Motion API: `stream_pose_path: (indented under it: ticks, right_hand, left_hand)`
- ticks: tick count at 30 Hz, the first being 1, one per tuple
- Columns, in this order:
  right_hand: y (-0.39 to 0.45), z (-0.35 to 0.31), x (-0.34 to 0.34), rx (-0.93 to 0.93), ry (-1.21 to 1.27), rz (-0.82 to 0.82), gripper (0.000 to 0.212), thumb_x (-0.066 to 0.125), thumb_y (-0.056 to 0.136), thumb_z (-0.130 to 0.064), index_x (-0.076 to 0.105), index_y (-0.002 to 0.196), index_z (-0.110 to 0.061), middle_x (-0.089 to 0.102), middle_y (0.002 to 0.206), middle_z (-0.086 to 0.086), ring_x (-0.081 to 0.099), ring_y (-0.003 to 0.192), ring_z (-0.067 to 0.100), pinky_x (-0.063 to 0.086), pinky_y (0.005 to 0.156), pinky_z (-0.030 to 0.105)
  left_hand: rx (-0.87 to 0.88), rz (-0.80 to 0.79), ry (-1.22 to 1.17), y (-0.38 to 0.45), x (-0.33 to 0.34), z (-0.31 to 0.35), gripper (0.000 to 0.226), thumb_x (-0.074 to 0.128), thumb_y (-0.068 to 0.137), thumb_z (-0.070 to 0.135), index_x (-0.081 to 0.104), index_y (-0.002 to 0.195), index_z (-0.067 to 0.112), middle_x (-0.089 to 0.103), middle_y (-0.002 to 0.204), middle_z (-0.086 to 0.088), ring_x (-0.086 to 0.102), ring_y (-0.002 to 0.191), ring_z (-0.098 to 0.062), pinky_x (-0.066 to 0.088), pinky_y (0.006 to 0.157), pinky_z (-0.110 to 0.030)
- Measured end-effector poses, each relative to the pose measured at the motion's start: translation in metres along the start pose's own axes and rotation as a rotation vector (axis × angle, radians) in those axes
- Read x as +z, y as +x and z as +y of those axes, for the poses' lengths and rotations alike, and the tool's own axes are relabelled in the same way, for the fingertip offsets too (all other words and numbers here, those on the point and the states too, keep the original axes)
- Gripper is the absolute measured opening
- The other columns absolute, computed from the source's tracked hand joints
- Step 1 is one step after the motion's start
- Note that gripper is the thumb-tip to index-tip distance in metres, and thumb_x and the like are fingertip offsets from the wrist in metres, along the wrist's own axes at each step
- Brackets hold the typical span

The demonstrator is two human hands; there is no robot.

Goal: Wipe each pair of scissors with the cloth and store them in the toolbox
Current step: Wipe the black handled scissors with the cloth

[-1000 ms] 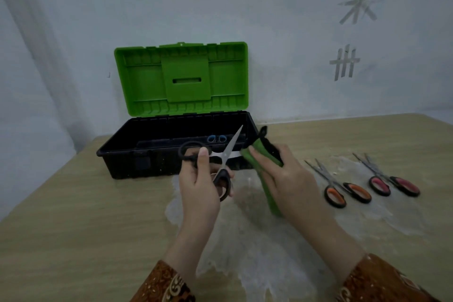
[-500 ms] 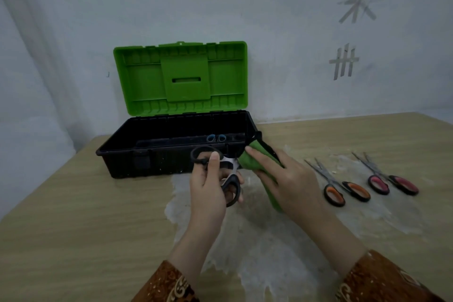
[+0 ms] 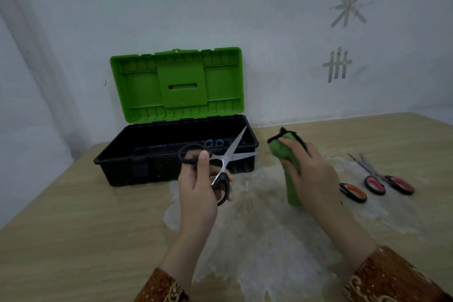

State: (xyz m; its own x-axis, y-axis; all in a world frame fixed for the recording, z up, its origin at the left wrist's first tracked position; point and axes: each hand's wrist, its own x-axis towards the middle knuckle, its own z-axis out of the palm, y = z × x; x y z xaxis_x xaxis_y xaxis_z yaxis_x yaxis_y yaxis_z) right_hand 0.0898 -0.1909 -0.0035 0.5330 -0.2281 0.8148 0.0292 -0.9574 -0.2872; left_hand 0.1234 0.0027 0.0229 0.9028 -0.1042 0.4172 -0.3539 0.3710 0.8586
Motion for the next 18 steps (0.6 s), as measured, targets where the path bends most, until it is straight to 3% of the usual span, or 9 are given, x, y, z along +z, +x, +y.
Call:
stream_pose_path:
  ticks: [4,6,8,11,18]
  right_hand:
    - [0.004,0.001,-0.008,0.099,0.177,0.107,0.040,0.060,0.090,-0.025,0.058,0.130,-0.021,0.053,0.118,0.013,0.047,0.087,0.010,0.042,0.073,0.023]
    - [0.006,-0.014,-0.009,0.006,0.269,0.107,0.040,0.055,0.092,-0.031,0.055,0.131,-0.022,0.051,0.120,0.014,0.049,0.096,0.010,0.044,0.080,0.018]
    - [0.003,-0.028,-0.008,-0.137,0.320,0.022,0.040,0.047,0.096,-0.037,0.051,0.134,-0.026,0.050,0.123,0.011,0.053,0.101,0.014,0.049,0.084,0.021]
    - [-0.003,-0.036,-0.002,-0.212,0.300,-0.145,0.042,0.033,0.100,-0.046,0.055,0.132,-0.031,0.049,0.121,0.006,0.060,0.090,0.020,0.055,0.069,0.033]
    - [0.001,-0.011,0.004,-0.110,-0.013,-0.144,0.038,0.037,0.097,-0.041,0.066,0.112,-0.022,0.053,0.092,0.008,0.050,0.051,0.024,0.038,0.042,0.028]
  left_hand:
    - [0.450,-0.097,0.547,0.001,-0.009,-0.010,0.018,0.038,0.103,0.031,0.047,0.090,0.024,0.054,0.054,-0.001,0.047,0.039,-0.012,0.036,0.037,-0.019]
    - [0.630,-0.209,0.864,-0.001,-0.011,-0.013,0.013,0.038,0.102,0.033,0.048,0.103,0.024,0.045,0.054,0.011,0.041,0.038,-0.009,0.031,0.037,-0.013]
    - [0.707,-0.295,0.998,-0.004,-0.010,-0.016,0.019,0.037,0.100,0.032,0.048,0.110,0.020,0.042,0.062,0.017,0.031,0.043,-0.001,0.025,0.040,-0.008]
    - [0.818,-0.364,1.052,-0.004,-0.011,-0.019,0.023,0.040,0.099,0.029,0.050,0.113,0.014,0.052,0.061,0.009,0.028,0.047,0.002,0.023,0.045,-0.011]
    - [0.923,-0.488,1.128,-0.004,-0.013,-0.029,0.022,0.050,0.095,0.024,0.057,0.111,0.011,0.061,0.069,0.001,0.045,0.042,-0.014,0.038,0.038,-0.027]
